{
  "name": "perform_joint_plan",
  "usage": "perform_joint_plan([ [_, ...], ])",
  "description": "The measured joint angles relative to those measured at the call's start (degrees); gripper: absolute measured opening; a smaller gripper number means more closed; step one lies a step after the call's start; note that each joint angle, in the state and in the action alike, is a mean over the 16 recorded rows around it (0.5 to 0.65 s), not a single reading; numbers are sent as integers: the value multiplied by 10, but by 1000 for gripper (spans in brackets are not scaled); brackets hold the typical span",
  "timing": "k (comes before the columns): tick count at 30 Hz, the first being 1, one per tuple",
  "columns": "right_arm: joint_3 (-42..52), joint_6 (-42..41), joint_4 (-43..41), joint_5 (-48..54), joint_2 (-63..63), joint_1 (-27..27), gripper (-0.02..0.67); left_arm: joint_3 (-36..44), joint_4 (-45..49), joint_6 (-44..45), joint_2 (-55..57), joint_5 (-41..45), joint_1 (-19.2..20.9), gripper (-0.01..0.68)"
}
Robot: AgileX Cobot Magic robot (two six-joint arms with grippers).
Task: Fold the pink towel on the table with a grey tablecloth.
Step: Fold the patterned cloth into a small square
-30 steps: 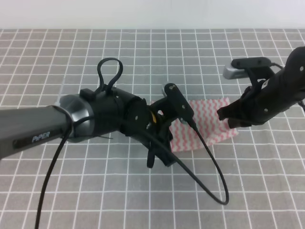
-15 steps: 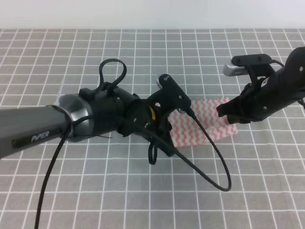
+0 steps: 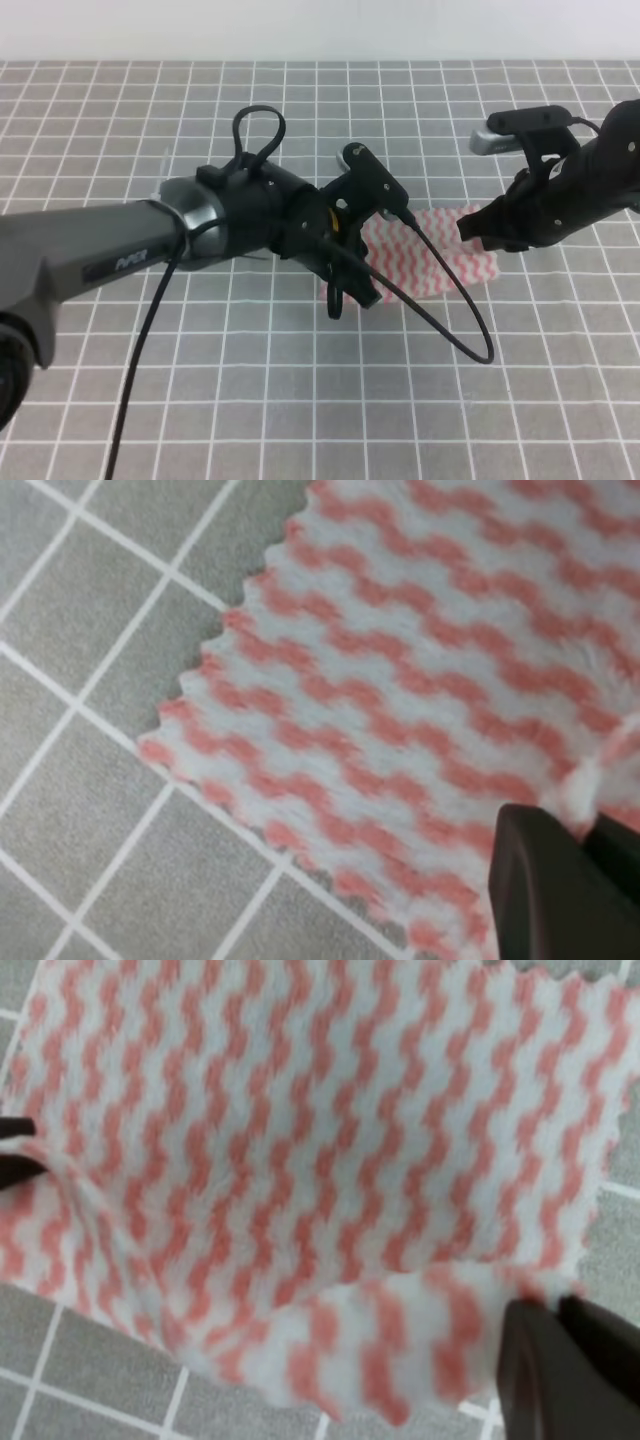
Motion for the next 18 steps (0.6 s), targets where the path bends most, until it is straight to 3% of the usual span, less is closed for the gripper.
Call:
perform_joint_plan([
  [18,0,0,-5,-54,27,0,-16,-32,26,-40,22,1,17,-2],
])
